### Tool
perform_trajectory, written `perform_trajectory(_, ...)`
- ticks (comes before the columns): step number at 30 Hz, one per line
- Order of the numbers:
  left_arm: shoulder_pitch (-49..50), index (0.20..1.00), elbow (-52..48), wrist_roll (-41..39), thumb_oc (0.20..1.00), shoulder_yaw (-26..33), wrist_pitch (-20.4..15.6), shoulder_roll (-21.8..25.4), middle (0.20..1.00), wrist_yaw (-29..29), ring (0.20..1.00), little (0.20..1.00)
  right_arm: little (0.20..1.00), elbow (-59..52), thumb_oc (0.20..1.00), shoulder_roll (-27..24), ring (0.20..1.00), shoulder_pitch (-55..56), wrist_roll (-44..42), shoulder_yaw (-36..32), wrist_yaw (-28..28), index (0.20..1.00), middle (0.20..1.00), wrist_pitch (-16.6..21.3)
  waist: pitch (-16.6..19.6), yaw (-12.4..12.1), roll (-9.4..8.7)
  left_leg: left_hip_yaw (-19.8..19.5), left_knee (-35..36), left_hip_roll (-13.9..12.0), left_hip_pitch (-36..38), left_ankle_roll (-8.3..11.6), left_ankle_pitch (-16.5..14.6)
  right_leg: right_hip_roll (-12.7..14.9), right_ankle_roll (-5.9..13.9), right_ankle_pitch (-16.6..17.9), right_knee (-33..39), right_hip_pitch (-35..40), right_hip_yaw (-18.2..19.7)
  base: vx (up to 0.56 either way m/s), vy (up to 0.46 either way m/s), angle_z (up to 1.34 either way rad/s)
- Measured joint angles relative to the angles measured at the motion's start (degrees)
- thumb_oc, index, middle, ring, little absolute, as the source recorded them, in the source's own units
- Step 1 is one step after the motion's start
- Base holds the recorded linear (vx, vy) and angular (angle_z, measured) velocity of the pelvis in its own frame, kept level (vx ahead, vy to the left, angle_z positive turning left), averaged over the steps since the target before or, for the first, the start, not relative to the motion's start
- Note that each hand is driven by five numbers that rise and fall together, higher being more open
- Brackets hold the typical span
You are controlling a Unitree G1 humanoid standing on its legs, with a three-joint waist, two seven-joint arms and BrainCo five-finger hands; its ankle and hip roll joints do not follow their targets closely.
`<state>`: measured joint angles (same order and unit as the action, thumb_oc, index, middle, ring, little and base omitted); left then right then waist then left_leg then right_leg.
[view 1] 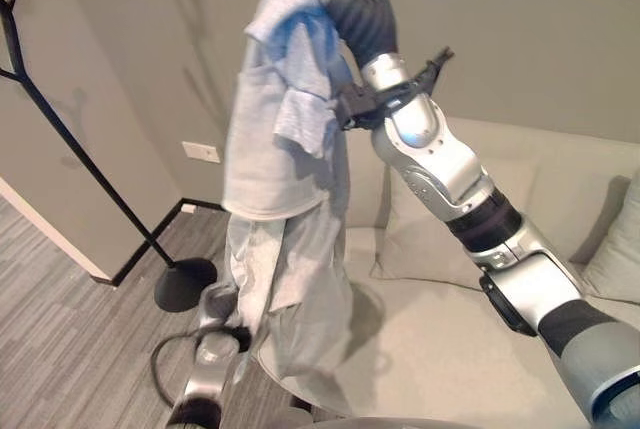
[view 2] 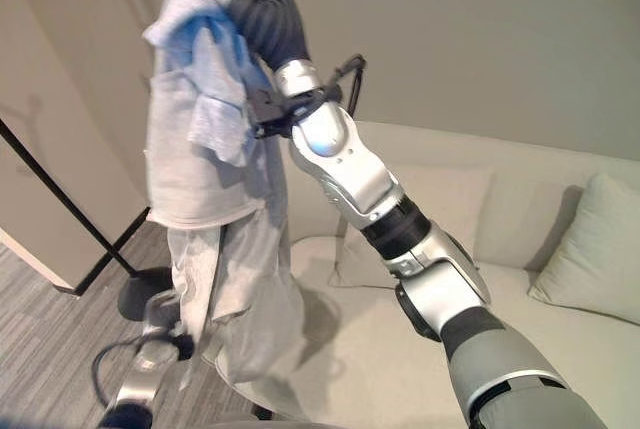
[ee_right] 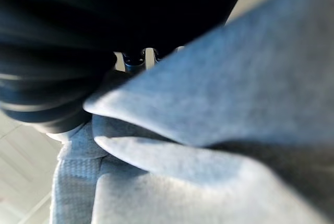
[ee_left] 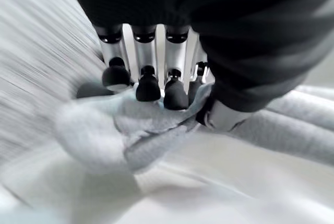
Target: Hang the clothes on the sofa on the clothes rack.
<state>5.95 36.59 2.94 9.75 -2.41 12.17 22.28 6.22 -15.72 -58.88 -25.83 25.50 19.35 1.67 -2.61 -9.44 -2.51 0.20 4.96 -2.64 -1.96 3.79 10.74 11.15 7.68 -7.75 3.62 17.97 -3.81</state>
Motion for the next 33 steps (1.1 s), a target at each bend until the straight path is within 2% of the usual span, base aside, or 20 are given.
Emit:
perform_trajectory(5, 2.5, 0.200, -4.7, 0.6, 0.200, 4.7, 0.5, 1.7, 0.200, 3.7, 0.200, 0.200, 0.200, -5.8, 0.200, 0.6, 0.200, 8.8, 3.4, -4.3, -0.8, 0.200, 0.200, 0.2, -0.4, -1.8, 0.22, -1.4, 0.0, -1.0, -0.2, 0.21, -0.2, -1.5, -0.24, -1.6, 0.3, 0.7, -0.1, -0.13, -0.111, 0.16)
perform_trajectory(6, 3.2, 0.200, -4.7, 0.6, 0.200, 6.7, 1.3, 4.0, 0.200, 6.9, 0.200, 0.200, 0.200, -6.4, 0.200, 0.6, 0.200, 11.0, 3.5, -3.5, -1.5, 0.200, 0.200, 0.0, -1.2, -2.3, 1.57, -1.7, -0.3, -1.8, -0.6, 0.34, 0.4, -2.7, -0.17, -1.8, 0.1, 0.7, -0.4, -0.20, -0.125, 0.32)
perform_trajectory(9, 3.0, 0.200, -7.0, 2.1, 0.200, 7.6, 1.4, 8.6, 0.200, 9.4, 0.200, 0.200, 0.200, -13.8, 0.200, -0.6, 0.200, 18.6, 4.8, -4.1, -2.1, 0.200, 0.200, 0.1, -2.7, -2.8, 1.74, -2.9, -1.8, -2.9, -3.4, 0.49, 1.1, -4.8, -0.78, -2.5, -1.1, -0.2, -2.3, -0.21, -0.081, 0.46)
perform_trajectory(13, 2.5, 0.200, -12.7, 6.4, 0.200, 14.2, 3.6, 10.9, 0.200, 11.4, 0.200, 0.200, 0.200, -15.9, 0.200, -2.1, 0.200, 22.7, 5.1, -4.2, -3.8, 0.200, 0.200, -1.3, -5.8, -3.4, 0.17, 5.3, -0.1, -3.6, -2.1, 0.62, -0.8, -3.0, -1.73, -1.9, -1.2, 0.7, -5.2, -0.21, 0.033, 0.23)
perform_trajectory(14, 2.5, 0.200, -15.0, 7.4, 0.200, 17.1, 4.3, 11.2, 0.200, 11.7, 0.200, 0.200, 0.200, -16.0, 0.200, -1.6, 0.200, 23.1, 5.1, -4.1, -4.3, 0.200, 0.200, -1.6, -6.1, -3.7, -1.55, 6.1, -2.4, -3.3, -2.8, -0.11, -2.7, -1.4, -1.88, -1.8, -2.2, -0.5, -4.8, -0.11, 0.055, -0.39)
perform_trajectory(15, 2.0, 0.200, -17.9, 9.1, 0.200, 23.3, 4.9, 12.1, 0.200, 12.5, 0.200, 0.200, 0.200, -18.4, 0.200, -1.4, 0.200, 24.3, 5.1, -3.8, -4.8, 0.200, 0.200, -2.7, -6.5, -3.5, -3.23, 11.8, -13.2, -5.3, -4.5, -5.81, -7.2, -0.1, -1.69, -1.6, -3.2, -0.8, -4.6, -0.16, 0.141, -0.39)
perform_trajectory(16, 1.6, 0.200, -17.9, 9.9, 0.200, 24.2, 5.0, 13.4, 0.200, 12.9, 0.200, 0.200, 0.200, -19.7, 0.200, -2.2, 0.200, 24.6, 5.1, -3.9, -4.9, 0.200, 0.200, -2.8, -7.0, -2.7, -2.29, 13.2, -15.3, -6.4, -4.7, -4.25, -9.8, -0.9, -1.42, -1.6, -3.9, 0.0, -4.8, -0.17, 0.173, -0.04)
perform_trajectory(17, -0.2, 0.200, -17.7, 10.2, 0.200, 23.5, 5.0, 15.4, 0.200, 13.0, 0.200, 0.200, 0.200, -20.7, 0.200, -3.4, 0.200, 25.5, 5.6, -4.6, -4.8, 0.200, 0.200, -2.7, -7.2, -1.2, -1.87, 11.7, -14.2, -5.3, -3.8, -0.70, -8.8, -0.7, -1.39, -1.4, -6.0, -0.2, -6.3, -0.17, 0.167, 0.46)
perform_trajectory(18, -3.3, 0.200, -17.8, 11.3, 0.200, 23.4, 5.3, 14.3, 0.200, 12.9, 0.200, 0.200, 0.200, -21.0, 0.200, -5.0, 0.200, 25.8, 6.1, -5.3, -5.1, 0.200, 0.200, -2.7, -7.7, -0.2, -0.05, 9.3, -7.6, -5.1, -1.5, -1.72, -5.5, -1.0, -2.99, -1.6, -15.0, -4.9, -8.0, -0.18, 0.200, 1.38)
perform_trajectory(19, -5.7, 0.200, -21.7, 12.1, 0.200, 23.0, 5.4, 12.8, 0.200, 13.3, 0.200, 0.200, 0.200, -24.3, 0.200, -6.9, 0.200, 26.3, 6.8, -5.8, -4.9, 0.200, 0.200, -3.3, -6.9, 3.7, 2.61, 7.7, 0.3, -7.4, -1.0, -0.12, -7.2, -5.7, -7.37, -3.3, -12.0, -8.4, -7.8, -0.17, 0.230, 1.28)
perform_trajectory(20, -9.4, 0.200, -22.6, 13.0, 0.200, 22.3, 5.0, 14.4, 0.200, 13.9, 0.200, 0.200, 0.200, -24.8, 0.200, -6.4, 0.200, 25.2, 7.4, -6.9, -6.0, 0.200, 0.200, -3.1, -7.5, 3.8, -0.89, 11.6, -6.2, -8.2, -3.9, -5.16, -10.0, -4.3, -7.61, 0.1, -5.4, -10.9, -6.7, -0.20, 0.368, 1.11)
perform_trajectory(21, -11.8, 0.200, -22.1, 13.8, 0.200, 21.9, 5.3, 17.6, 0.200, 14.2, 0.200, 0.200, 0.200, -25.6, 0.200, -5.6, 0.200, 24.1, 8.0, -7.9, -6.1, 0.200, 0.200, -3.7, -7.3, 3.7, -4.32, 13.3, -16.3, -8.0, -5.9, -9.84, -10.9, 1.3, -10.17, 11.1, -1.7, -12.3, -6.8, -0.14, 0.355, 0.61)
perform_trajectory(22, -13.9, 0.200, -21.1, 14.2, 0.200, 21.0, 5.3, 18.8, 0.200, 14.1, 0.200, 0.200, 0.200, -26.7, 0.200, -6.2, 0.200, 24.5, 8.7, -8.8, -6.1, 0.200, 0.200, -3.5, -7.3, 5.6, -3.71, 11.9, -19.3, -9.4, -6.3, -3.85, -15.9, 2.3, -2.38, 9.3, -2.3, -10.2, -5.7, -0.13, 0.396, 1.11)
perform_trajectory(23, -17.3, 0.200, -19.9, 14.5, 0.200, 18.6, 5.3, 20.1, 0.200, 14.2, 0.200, 0.200, 0.200, -29.1, 0.200, -6.4, 0.200, 27.8, 10.3, -10.2, -5.6, 0.200, 0.200, -3.3, -7.5, 6.7, -3.77, 12.9, -23.9, -10.5, -8.2, -0.54, -18.2, 2.9, -0.84, 8.1, -3.1, -8.3, -6.4, -0.10, 0.266, 1.24)
perform_trajectory(25, -17.4, 0.200, -19.9, 14.8, 0.200, 15.9, 5.2, 23.4, 0.200, 14.4, 0.200, 0.200, 0.200, -30.5, 0.200, -6.2, 0.200, 28.9, 11.8, -9.7, -5.9, 0.200, 0.200, -3.3, -8.1, 8.1, -3.20, 17.8, -25.1, -12.7, -7.7, -0.93, -17.6, 3.4, -0.52, 7.2, -5.9, -8.7, -7.0, -0.07, 0.352, 0.76)
perform_trajectory(27, -17.6, 0.200, -19.9, 16.2, 0.200, 15.0, 5.4, 22.6, 0.200, 14.7, 0.200, 0.200, 0.200, -28.0, 0.200, -6.3, 0.200, 30.2, 13.8, -11.3, -6.3, 0.200, 0.200, -3.6, -8.3, 7.3, -3.41, 16.1, -25.8, -11.5, -7.3, -2.45, -17.5, 4.9, -1.24, 7.2, -4.9, -9.1, -8.7, -0.09, 0.638, 0.34)
perform_trajectory(29, -16.5, 0.200, -20.0, 17.5, 0.200, 14.3, 5.8, 22.9, 0.200, 14.6, 0.200, 0.200, 0.200, -27.5, 0.200, -2.8, 0.200, 33.2, 15.4, -14.2, -5.9, 0.200, 0.200, -3.9, -8.4, 6.8, -4.11, 12.5, -27.1, -10.4, -7.1, -2.86, -18.4, 6.6, -4.96, 13.4, -1.1, -9.0, -11.0, -0.12, 0.638, 0.28)
perform_trajectory(30, -16.1, 0.200, -20.0, 18.6, 0.200, 14.3, 5.7, 21.8, 0.200, 14.5, 0.200, 0.200, 0.200, -27.4, 0.200, -0.5, 0.200, 34.2, 16.3, -15.8, -6.0, 0.200, 0.200, -3.8, -8.6, 6.6, -4.16, 11.9, -27.9, -10.3, -6.5, -0.97, -19.9, 7.3, -5.29, 16.5, -3.1, -9.4, -11.0, -0.09, 0.428, 0.06)
perform_trajectory(31, -15.4, 0.200, -20.3, 18.5, 0.200, 14.2, 5.9, 21.1, 0.200, 14.3, 0.200, 0.200, 0.200, -27.1, 0.200, 0.3, 0.200, 34.5, 16.4, -16.1, -5.8, 0.200, 0.200, -3.9, -8.5, 6.9, -4.35, 12.3, -27.4, -10.0, -5.6, -0.88, -20.2, 7.3, -4.94, 16.1, -3.0, -9.4, -10.7, -0.10, 0.427, -0.10)
perform_trajectory(33, -14.5, 0.200, -20.9, 18.5, 0.200, 13.9, 6.0, 19.4, 0.200, 13.6, 0.200, 0.200, 0.200, -28.4, 0.200, 0.3, 0.200, 34.3, 20.1, -19.0, -6.9, 0.200, 0.200, -4.2, -9.3, 5.5, -2.78, 12.6, -25.2, -10.6, -4.7, -0.30, -19.6, 6.7, -7.87, 18.7, -3.6, -9.9, -11.0, -0.10, 0.383, -0.19)
